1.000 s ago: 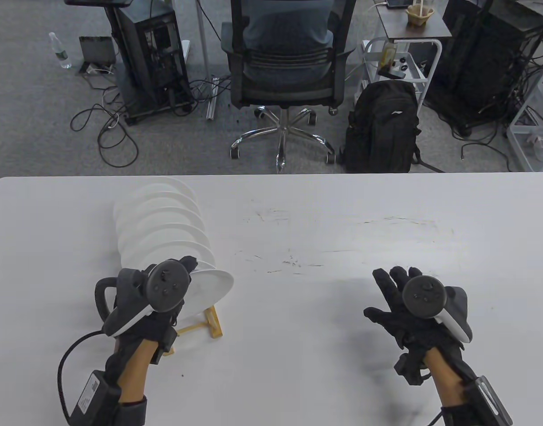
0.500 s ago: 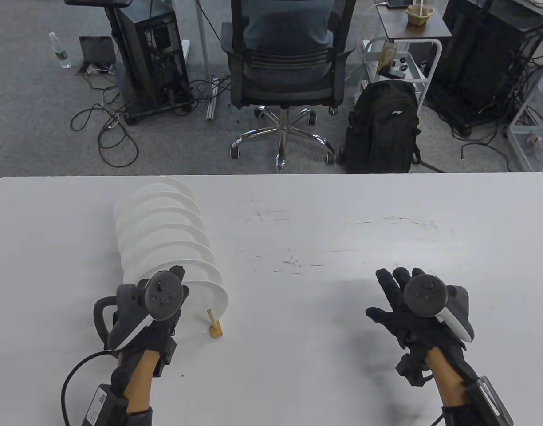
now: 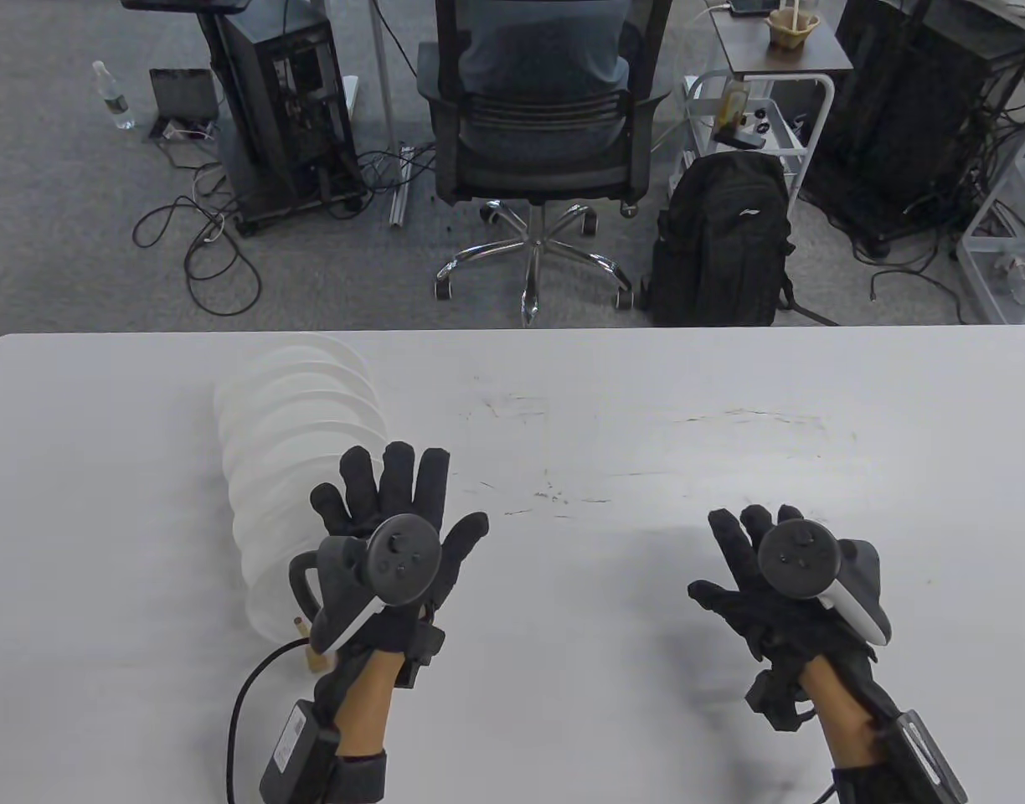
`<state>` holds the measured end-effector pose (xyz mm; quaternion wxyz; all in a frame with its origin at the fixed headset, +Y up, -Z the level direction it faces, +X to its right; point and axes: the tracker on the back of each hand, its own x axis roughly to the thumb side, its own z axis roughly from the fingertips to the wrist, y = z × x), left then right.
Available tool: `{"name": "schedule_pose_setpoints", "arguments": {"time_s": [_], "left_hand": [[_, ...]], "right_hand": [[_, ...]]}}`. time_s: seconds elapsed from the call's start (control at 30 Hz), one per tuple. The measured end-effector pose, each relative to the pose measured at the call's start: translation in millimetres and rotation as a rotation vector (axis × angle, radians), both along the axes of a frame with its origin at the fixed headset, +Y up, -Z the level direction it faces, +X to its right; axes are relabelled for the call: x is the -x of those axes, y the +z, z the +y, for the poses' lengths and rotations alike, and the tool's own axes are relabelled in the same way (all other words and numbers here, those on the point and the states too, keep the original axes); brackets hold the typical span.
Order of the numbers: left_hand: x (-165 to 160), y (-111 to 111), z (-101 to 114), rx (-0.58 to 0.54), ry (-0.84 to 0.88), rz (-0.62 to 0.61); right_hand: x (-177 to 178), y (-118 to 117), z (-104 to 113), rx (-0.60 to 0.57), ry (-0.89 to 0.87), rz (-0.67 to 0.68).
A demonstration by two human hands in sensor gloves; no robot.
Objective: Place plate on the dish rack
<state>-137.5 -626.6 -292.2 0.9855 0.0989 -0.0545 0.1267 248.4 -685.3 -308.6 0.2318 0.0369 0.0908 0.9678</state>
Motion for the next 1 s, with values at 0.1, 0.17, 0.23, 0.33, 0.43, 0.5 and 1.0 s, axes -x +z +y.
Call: {"name": "schedule_pose_setpoints", "arguments": {"time_s": [0.1, 0.17, 0.23, 0.33, 0.43, 0.5, 1.0], "left_hand": [[-0.1, 1.0, -10.9, -0.016, -0.021, -0.001], [1.4, 1.1, -16.0, -0.004, -0.008, -0.01], [2.5, 1.7, -21.4, 0.015, -0.005, -0.016], [2.7, 4.0, -23.5, -0.002, -0.042, -0.017], [2.5, 4.1, -24.1, 0.0, -0.034, -0.024], [2.7, 4.4, -24.3, -0.003, -0.034, -0.024], [3.9, 5.0, -25.0, 0.009, -0.013, -0.026]], "right_hand": [[0.7, 0.2, -1.0, 0.002, 0.013, 0.002], [0.9, -0.4, -2.5, 0.011, 0.021, 0.001], [0.8, -1.1, -4.4, 0.019, 0.029, -0.003], [0.2, -1.9, -6.3, 0.033, 0.029, -0.009], [-0.3, -2.6, -7.8, 0.045, 0.026, -0.012], [-0.4, -2.9, -8.7, 0.057, 0.029, -0.012], [-0.1, -3.0, -9.6, 0.097, 0.026, -0.01]]}}
